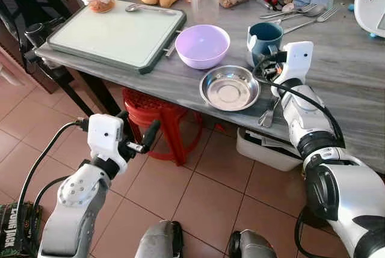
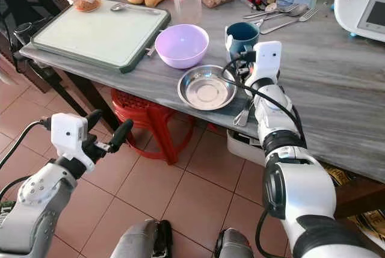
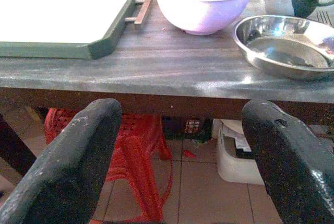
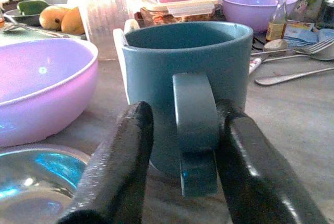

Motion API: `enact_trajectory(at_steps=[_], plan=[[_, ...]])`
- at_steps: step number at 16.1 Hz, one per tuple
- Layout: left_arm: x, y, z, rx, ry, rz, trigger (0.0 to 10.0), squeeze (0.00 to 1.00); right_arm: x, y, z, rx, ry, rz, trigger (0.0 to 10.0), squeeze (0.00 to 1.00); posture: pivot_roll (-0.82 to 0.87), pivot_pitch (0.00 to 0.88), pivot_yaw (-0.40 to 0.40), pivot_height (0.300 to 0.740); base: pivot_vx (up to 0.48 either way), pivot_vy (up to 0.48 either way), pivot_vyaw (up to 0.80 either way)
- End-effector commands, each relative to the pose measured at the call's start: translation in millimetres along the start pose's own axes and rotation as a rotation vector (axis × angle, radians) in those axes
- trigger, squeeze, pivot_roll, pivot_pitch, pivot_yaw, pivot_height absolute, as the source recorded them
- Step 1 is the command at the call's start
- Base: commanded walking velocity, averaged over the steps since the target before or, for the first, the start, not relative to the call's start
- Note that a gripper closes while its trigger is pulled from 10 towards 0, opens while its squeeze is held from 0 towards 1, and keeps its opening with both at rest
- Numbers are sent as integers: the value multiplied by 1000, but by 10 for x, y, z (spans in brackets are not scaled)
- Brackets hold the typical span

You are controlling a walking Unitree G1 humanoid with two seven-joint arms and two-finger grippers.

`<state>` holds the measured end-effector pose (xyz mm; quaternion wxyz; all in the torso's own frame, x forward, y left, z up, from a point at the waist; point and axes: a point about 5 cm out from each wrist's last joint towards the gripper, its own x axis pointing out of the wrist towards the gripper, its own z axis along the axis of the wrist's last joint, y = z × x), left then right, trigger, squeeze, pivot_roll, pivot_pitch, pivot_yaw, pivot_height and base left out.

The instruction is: Setting the table

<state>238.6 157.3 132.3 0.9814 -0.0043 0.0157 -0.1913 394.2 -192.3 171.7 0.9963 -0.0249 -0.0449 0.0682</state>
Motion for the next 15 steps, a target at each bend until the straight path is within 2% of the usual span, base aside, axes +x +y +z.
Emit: enact_trajectory(at_steps=[1, 4, 9, 15], plan=[[8, 21, -29, 12, 10, 12, 10000, 0, 23, -2, 38, 10, -4, -1, 10000, 1000, 148, 110, 73, 740, 0, 0, 0], [46, 8, -31, 6, -2, 12, 10000, 0, 21, -53, 86, -1, -23, -5, 10000, 1000, 134, 97, 68, 740, 0, 0, 0], [134, -1, -41, -5, -25, 18, 10000, 0, 16, -43, 168, -11, -83, 3, 10000, 1000, 100, 76, 60, 740, 0, 0, 0], [287, -56, -44, -21, -55, -2, 10000, 0, -99, -47, 212, -27, -179, -50, 10000, 1000, 55, 47, 62, 740, 0, 0, 0]])
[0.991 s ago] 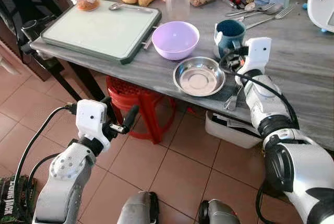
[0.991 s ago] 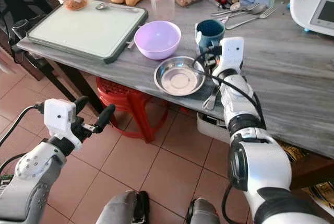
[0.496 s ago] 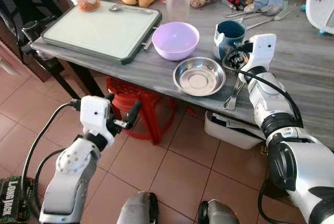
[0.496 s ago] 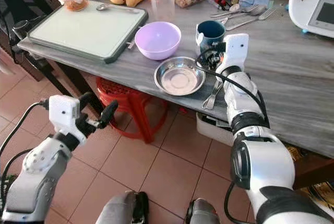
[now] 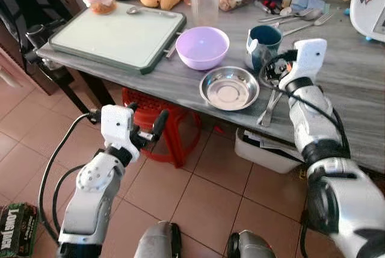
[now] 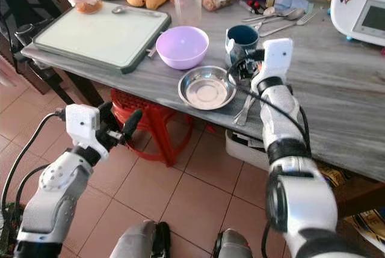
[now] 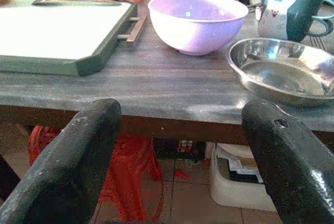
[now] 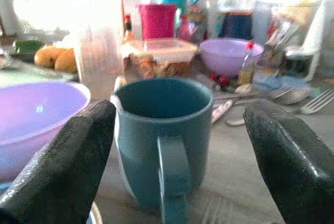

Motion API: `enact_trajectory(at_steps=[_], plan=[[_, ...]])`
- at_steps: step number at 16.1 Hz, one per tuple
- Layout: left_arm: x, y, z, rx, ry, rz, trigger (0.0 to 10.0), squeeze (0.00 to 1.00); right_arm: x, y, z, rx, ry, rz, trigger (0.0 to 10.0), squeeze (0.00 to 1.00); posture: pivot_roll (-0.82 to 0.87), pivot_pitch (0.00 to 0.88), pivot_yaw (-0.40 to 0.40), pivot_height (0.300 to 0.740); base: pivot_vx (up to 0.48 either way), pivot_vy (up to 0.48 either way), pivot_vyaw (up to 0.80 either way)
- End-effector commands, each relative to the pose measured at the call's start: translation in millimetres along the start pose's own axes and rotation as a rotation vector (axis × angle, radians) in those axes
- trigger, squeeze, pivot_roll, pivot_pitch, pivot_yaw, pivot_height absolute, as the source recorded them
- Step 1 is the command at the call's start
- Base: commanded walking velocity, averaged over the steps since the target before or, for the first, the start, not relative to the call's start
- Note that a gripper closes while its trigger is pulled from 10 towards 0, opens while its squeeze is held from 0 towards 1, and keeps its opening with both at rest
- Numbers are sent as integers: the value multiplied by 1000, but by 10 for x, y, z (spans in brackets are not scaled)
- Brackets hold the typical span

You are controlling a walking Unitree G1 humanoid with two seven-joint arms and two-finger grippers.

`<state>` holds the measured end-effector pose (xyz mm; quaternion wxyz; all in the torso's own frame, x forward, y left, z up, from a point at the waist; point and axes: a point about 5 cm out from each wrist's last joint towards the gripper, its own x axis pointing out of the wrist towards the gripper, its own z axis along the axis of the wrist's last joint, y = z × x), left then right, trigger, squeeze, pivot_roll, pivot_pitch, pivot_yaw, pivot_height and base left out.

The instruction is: Setting the table

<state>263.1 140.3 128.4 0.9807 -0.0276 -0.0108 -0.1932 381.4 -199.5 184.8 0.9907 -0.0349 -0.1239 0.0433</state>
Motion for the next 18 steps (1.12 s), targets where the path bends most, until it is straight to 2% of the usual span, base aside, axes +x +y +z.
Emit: enact_trajectory(at_steps=[1, 6, 7, 8, 10, 13, 15, 18], plan=[[0, 18, -9, 15, 1, 4, 10000, 0, -11, 25, 84, 11, -45, -29, 10000, 1000, 49, 42, 58, 740, 0, 0, 0], [37, -8, -28, 4, -16, 6, 10000, 0, -440, 311, -25, 57, -38, -82, 10000, 1000, 23, 37, 51, 740, 0, 0, 0], [44, -19, -33, 0, -20, 3, 10000, 0, -624, 382, -56, 56, -14, -110, 10000, 1000, 18, 37, 50, 740, 0, 0, 0], [44, -17, -34, -1, -21, 3, 10000, 0, -701, 403, -82, 59, 5, -128, 10000, 1000, 16, 36, 49, 740, 0, 0, 0], [46, -12, -40, -2, -22, 5, 10000, 0, -879, 501, -201, 129, 110, -141, 10000, 1000, 12, 38, 51, 740, 0, 0, 0], [49, -16, -39, -1, -24, 1, 10000, 0, -970, 653, -336, 237, 240, -151, 10000, 1000, 18, 41, 49, 740, 0, 0, 0], [42, 3, -40, 3, -23, 6, 10000, 0, -1000, 718, -353, 260, 278, -137, 10000, 1000, 20, 42, 47, 740, 0, 0, 0], [36, -5, -46, 3, -21, 3, 10000, 0, -1068, 725, -420, 304, 360, -188, 10000, 1000, 23, 44, 48, 740, 0, 0, 0]])
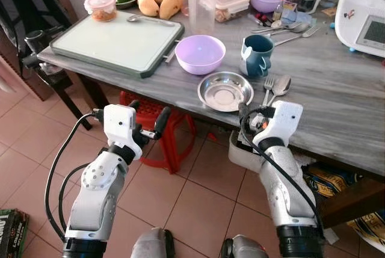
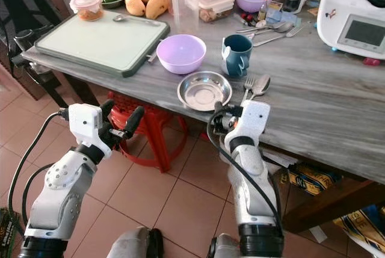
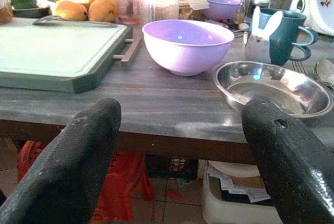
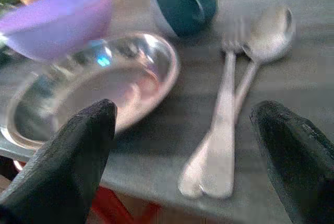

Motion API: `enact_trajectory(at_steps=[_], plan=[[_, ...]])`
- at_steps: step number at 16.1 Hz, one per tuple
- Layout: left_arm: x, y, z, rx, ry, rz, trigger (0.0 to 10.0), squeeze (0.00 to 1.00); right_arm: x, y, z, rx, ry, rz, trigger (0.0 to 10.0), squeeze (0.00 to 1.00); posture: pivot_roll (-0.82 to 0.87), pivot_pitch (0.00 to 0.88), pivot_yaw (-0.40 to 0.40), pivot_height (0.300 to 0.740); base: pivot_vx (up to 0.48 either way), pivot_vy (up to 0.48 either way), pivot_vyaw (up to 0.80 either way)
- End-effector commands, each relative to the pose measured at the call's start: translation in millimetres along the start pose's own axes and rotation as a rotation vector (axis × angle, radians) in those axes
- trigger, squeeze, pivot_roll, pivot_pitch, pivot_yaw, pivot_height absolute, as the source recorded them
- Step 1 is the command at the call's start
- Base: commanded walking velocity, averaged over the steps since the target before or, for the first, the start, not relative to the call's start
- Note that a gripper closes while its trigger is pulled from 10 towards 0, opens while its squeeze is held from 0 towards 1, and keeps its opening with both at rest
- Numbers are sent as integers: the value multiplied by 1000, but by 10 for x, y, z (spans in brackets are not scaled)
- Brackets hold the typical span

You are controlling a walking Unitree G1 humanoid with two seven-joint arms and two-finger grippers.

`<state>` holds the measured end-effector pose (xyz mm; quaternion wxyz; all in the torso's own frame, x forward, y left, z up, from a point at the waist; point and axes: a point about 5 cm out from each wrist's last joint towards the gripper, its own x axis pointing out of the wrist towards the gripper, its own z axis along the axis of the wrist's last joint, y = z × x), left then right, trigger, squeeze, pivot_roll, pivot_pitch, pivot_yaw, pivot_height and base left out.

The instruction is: Setting the table

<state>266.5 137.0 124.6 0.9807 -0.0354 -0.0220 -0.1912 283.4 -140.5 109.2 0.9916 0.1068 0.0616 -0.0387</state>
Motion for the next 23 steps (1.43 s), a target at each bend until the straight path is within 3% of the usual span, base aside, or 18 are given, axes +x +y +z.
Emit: enact_trajectory(at_steps=[1, 3, 8, 17, 23], plan=[[-12, 4, -14, 11, 10, -8, 10000, 0, -26, -28, 21, 7, 0, -35, 10000, 1000, 23, 44, 48, 740, 0, 0, 0], [-36, 2, -48, 3, 29, -28, 10000, 0, -62, -71, 40, -39, -24, -46, 10000, 1000, 20, 43, 51, 740, 0, 0, 0], [-7, -7, -38, 2, 22, -33, 10000, 0, -57, -123, 61, -43, -21, -87, 10000, 1000, 18, 39, 49, 740, 0, 0, 0], [-19, 6, -34, 6, 20, -21, 10000, 0, 0, 11, -48, 63, 57, -17, 10000, 1000, 28, 42, 45, 740, 0, 0, 0], [-13, 6, -28, 6, 16, -20, 10000, 0, -18, -5, -90, 62, 67, 6, 10000, 1000, 24, 46, 46, 740, 0, 0, 0]])
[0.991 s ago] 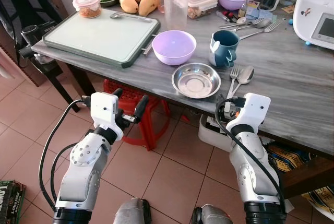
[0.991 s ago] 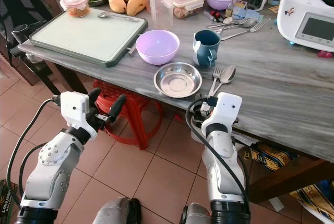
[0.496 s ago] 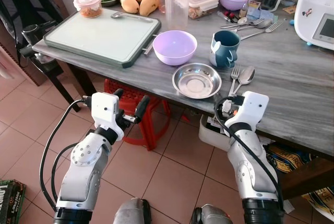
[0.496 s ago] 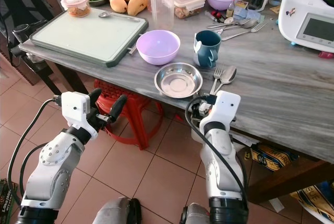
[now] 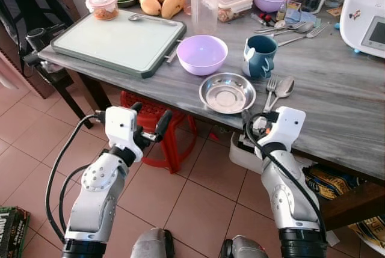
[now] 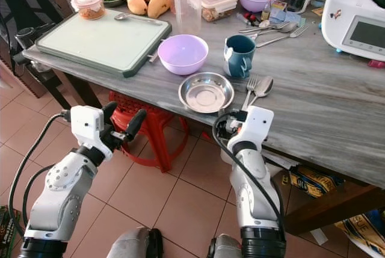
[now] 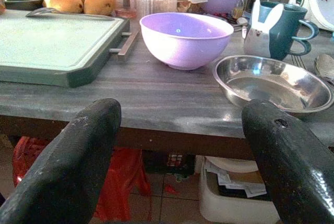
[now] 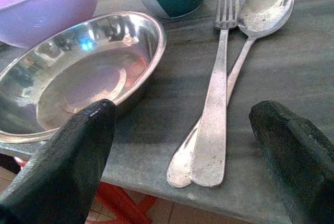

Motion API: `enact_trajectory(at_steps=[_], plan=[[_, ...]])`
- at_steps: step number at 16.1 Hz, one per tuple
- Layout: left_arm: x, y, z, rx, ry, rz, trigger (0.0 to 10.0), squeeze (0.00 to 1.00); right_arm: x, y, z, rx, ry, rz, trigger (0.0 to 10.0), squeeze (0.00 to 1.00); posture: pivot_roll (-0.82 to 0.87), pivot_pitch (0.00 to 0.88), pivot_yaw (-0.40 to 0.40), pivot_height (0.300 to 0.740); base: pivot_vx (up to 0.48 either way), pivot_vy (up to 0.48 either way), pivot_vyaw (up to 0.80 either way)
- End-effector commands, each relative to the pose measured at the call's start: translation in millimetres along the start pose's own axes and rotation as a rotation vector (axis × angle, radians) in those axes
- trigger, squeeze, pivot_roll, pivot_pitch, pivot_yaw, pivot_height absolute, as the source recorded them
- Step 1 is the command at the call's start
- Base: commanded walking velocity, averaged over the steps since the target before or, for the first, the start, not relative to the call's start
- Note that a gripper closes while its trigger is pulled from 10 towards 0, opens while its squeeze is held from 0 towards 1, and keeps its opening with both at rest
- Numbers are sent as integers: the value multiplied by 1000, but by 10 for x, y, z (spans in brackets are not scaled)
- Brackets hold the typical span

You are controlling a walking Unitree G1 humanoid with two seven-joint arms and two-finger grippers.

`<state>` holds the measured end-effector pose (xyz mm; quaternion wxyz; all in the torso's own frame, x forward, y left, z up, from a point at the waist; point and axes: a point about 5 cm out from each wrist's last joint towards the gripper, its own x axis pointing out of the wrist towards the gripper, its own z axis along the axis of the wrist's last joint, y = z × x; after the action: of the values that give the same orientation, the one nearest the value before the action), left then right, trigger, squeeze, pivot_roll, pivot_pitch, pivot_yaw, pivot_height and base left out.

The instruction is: Setting the table

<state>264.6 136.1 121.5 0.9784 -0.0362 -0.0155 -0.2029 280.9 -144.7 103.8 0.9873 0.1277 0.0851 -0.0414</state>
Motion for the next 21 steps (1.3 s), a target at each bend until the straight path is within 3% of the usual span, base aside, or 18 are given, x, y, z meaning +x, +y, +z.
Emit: enact_trajectory(at_steps=[1, 6, 11, 21], plan=[[4, 20, 6, 11, 1, 5, 10000, 0, 6, 56, -58, 24, 23, 18, 10000, 1000, 26, 47, 46, 740, 0, 0, 0], [-3, 29, 10, 15, 1, 11, 10000, 0, 23, 105, -112, 75, 53, 44, 10000, 988, 31, 49, 44, 740, 0, 0, 0], [4, 29, 12, 14, -1, 12, 10000, 0, 53, 214, -124, 96, 61, 141, 10000, 733, 31, 50, 45, 740, 0, 0, 0], [3, 34, 18, 15, -3, 12, 10000, 0, 69, 261, -107, 88, 50, 202, 10000, 678, 32, 52, 45, 740, 0, 0, 0]])
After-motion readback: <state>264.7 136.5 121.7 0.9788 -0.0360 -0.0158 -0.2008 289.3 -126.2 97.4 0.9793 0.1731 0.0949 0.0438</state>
